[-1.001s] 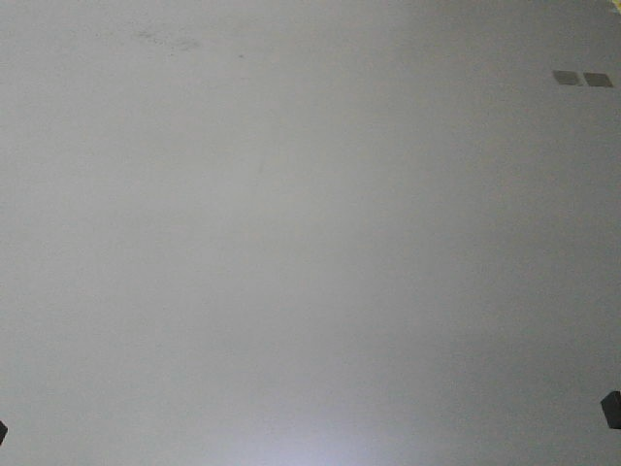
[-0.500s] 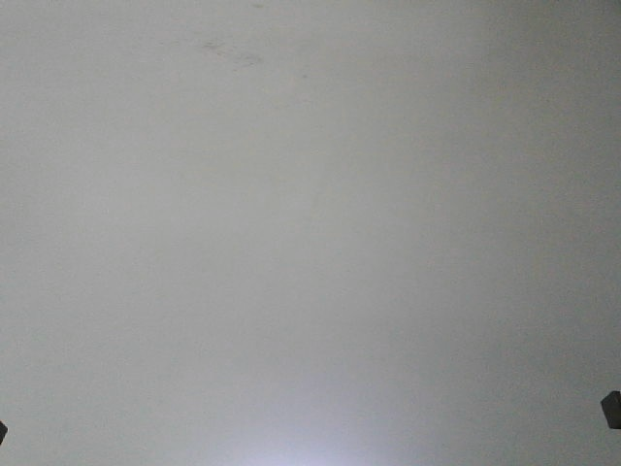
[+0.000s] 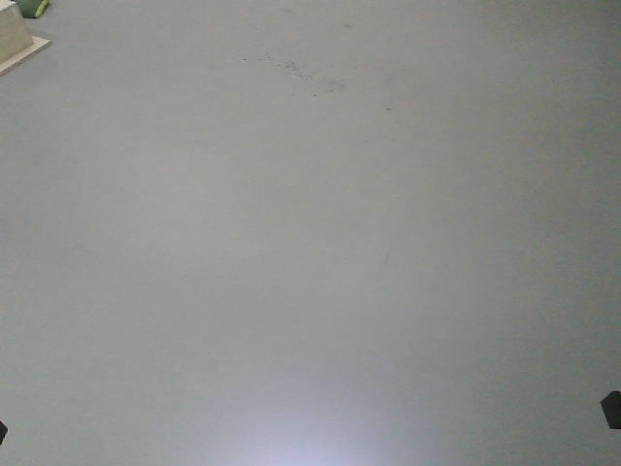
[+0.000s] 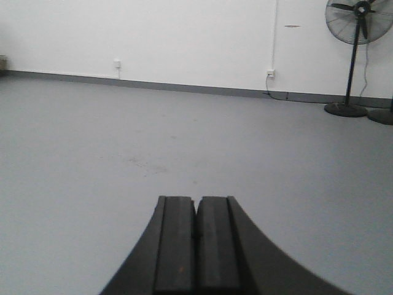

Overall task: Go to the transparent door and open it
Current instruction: 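Drive the base forward across the grey floor toward the glass door, then drive up to the glass sliding door and stop facing its handle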

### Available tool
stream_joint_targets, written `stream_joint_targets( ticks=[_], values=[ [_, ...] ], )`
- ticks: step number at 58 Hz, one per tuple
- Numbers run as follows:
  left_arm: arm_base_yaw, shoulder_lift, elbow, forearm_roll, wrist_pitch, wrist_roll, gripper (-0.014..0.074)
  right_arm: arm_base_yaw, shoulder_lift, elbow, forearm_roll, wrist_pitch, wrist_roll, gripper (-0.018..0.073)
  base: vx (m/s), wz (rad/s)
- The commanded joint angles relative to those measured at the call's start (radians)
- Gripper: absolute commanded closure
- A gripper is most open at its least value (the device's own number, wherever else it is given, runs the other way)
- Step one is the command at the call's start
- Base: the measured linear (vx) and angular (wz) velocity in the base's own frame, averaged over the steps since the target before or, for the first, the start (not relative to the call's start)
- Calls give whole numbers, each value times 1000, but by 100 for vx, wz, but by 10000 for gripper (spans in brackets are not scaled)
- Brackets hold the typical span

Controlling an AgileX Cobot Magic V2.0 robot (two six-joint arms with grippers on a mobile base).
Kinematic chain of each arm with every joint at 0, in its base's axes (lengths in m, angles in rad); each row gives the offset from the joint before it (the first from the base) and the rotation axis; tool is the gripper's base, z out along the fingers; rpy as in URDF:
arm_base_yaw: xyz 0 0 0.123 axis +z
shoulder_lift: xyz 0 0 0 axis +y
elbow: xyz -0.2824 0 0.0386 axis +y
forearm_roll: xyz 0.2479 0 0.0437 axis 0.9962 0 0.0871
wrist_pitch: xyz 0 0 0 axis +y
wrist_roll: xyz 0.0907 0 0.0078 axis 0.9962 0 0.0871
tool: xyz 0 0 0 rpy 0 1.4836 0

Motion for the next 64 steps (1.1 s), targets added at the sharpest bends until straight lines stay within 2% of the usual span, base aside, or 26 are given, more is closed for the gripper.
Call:
stream_joint_targets(
  ticks=[1, 64],
  values=[
    [1, -15, 15, -3, -81, -8, 599, -4, -15, 4, -3, -85, 0, 568, 49, 35],
    [1, -15, 15, -3, -81, -8, 599, -4, -15, 4, -3, -85, 0, 568, 56, 41]
  ],
)
